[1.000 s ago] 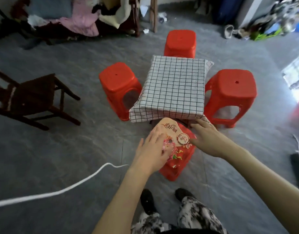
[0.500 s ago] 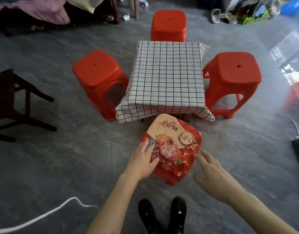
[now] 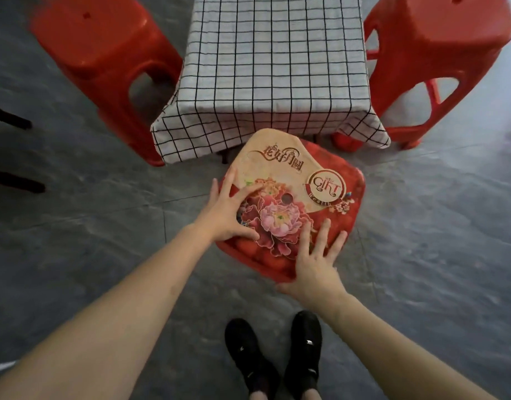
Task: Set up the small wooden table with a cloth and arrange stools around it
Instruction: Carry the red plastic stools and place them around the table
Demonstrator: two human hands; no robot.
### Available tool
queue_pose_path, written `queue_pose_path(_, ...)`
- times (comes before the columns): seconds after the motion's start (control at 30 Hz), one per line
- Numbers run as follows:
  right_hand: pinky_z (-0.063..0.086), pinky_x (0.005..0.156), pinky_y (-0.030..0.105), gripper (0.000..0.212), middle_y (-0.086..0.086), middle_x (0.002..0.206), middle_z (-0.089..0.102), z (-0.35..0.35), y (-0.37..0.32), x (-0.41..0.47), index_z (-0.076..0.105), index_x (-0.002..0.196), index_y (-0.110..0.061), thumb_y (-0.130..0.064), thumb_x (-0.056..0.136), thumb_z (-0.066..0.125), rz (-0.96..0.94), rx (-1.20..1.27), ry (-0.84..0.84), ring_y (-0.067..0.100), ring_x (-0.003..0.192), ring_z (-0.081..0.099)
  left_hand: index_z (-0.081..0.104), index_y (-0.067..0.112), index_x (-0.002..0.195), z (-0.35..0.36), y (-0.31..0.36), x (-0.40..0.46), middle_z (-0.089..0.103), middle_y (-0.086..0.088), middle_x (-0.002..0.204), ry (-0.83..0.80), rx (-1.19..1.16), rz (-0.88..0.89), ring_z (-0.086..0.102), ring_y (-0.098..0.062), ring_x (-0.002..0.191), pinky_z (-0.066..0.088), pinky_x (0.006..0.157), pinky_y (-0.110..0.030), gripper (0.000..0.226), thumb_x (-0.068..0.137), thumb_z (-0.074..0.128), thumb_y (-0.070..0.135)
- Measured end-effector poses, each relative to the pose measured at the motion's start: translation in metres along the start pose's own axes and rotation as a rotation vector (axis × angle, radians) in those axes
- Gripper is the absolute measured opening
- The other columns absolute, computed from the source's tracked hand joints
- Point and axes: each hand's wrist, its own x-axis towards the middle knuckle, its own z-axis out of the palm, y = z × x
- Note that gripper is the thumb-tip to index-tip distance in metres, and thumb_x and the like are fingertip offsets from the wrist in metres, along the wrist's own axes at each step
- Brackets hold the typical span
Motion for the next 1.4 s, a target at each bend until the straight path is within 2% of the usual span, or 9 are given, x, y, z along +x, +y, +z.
queue_pose_path(0.13,0.047,0.092,0.064,0.137,0.027,0.153,-0.025,0.013,0.002,0.001,-0.022,0.149,-0.014,-0.063,0.067,0.076,0.009,-0.05,0.116,0.06,0.132,-0.028,0.019,0.064,0.14,0.001,-0.001,-0.002,-0.027,0.018,0.155,0.029,-0.009,0.018,0.0,-0.039,0.144,0.025,0.112,-0.063,0.112,0.051,0.086,0.059)
queue_pose_path(0.3,0.051,0.087,0.063,0.134,0.024,0.154,-0.025,0.006,0.021,0.004,-0.028,0.145,-0.019,-0.059,0.07,0.076,-0.069,-0.171,0.105,0.056,0.13,-0.034,0.015,0.058,0.146,0.02,0.001,-0.021,-0.033,0.017,0.154,0.102,-0.07,-0.029,0.0,-0.037,0.144,0.024,0.114,-0.059,0.11,0.058,0.082,0.062)
queue_pose_path(0.5,0.038,0.105,0.061,0.128,0.01,0.151,-0.037,-0.029,0.042,0.023,-0.034,0.143,-0.027,-0.047,0.079,0.074,-0.273,-0.302,0.045,0.046,0.136,-0.035,0.0,0.055,0.149,0.059,0.011,-0.06,-0.04,0.011,0.152,0.226,-0.171,-0.214,-0.003,-0.041,0.146,0.025,0.113,-0.056,0.108,0.068,0.069,0.072)
queue_pose_path(0.57,0.037,0.107,0.059,0.126,0.01,0.153,-0.035,-0.035,0.04,0.024,-0.033,0.144,-0.027,-0.044,0.08,0.074,-0.292,-0.326,0.039,0.045,0.137,-0.034,-0.008,0.054,0.148,0.062,0.013,-0.065,-0.042,0.007,0.151,0.213,-0.148,-0.247,-0.007,-0.043,0.145,0.024,0.113,-0.057,0.109,0.069,0.064,0.076)
queue_pose_path(0.7,0.036,0.107,0.06,0.127,0.005,0.156,-0.031,-0.038,0.035,0.019,-0.021,0.15,-0.029,-0.065,0.07,0.07,-0.275,-0.248,0.023,0.039,0.139,-0.034,-0.015,0.051,0.148,0.058,0.011,-0.071,-0.049,0.008,0.146,0.145,-0.095,-0.197,-0.015,-0.043,0.145,0.025,0.113,-0.061,0.126,0.062,0.075,0.07)
queue_pose_path(0.83,0.035,0.106,0.062,0.127,0.003,0.157,-0.028,-0.037,0.035,0.019,-0.014,0.152,-0.028,-0.072,0.066,0.069,-0.267,-0.22,0.037,0.038,0.14,-0.033,-0.024,0.047,0.146,0.063,0.005,-0.082,-0.053,0.007,0.142,-0.01,0.119,-0.103,-0.035,-0.045,0.137,0.032,0.108,-0.063,0.133,0.064,0.08,0.061)
queue_pose_path(1.03,0.045,0.1,0.059,0.126,0.002,0.159,-0.023,-0.037,0.032,0.02,-0.01,0.152,-0.027,-0.071,0.065,0.07,-0.254,-0.219,0.059,0.037,0.141,-0.03,-0.015,0.054,0.145,0.053,-0.001,-0.076,-0.045,0.011,0.148,0.027,0.127,-0.075,-0.024,-0.036,0.144,0.048,0.101,-0.051,0.12,0.072,0.079,0.051)
queue_pose_path(1.17,0.049,0.095,0.056,0.128,0.004,0.16,-0.019,-0.047,0.026,0.027,-0.008,0.152,-0.025,-0.067,0.063,0.075,-0.24,-0.232,0.068,0.039,0.143,-0.024,-0.012,0.053,0.147,0.04,-0.004,-0.065,-0.042,0.012,0.15,0.017,0.159,-0.067,-0.021,-0.039,0.144,0.049,0.098,-0.054,0.12,0.07,0.08,0.052)
queue_pose_path(1.4,0.042,0.101,0.061,0.128,0.003,0.16,-0.018,-0.064,0.022,0.044,-0.002,0.152,-0.025,-0.055,0.062,0.083,-0.15,-0.175,0.083,0.038,0.145,-0.021,-0.009,0.05,0.149,0.022,0.013,-0.032,-0.038,0.012,0.151,-0.004,0.177,-0.095,-0.017,-0.048,0.143,0.048,0.097,-0.055,0.128,0.064,0.087,0.041)
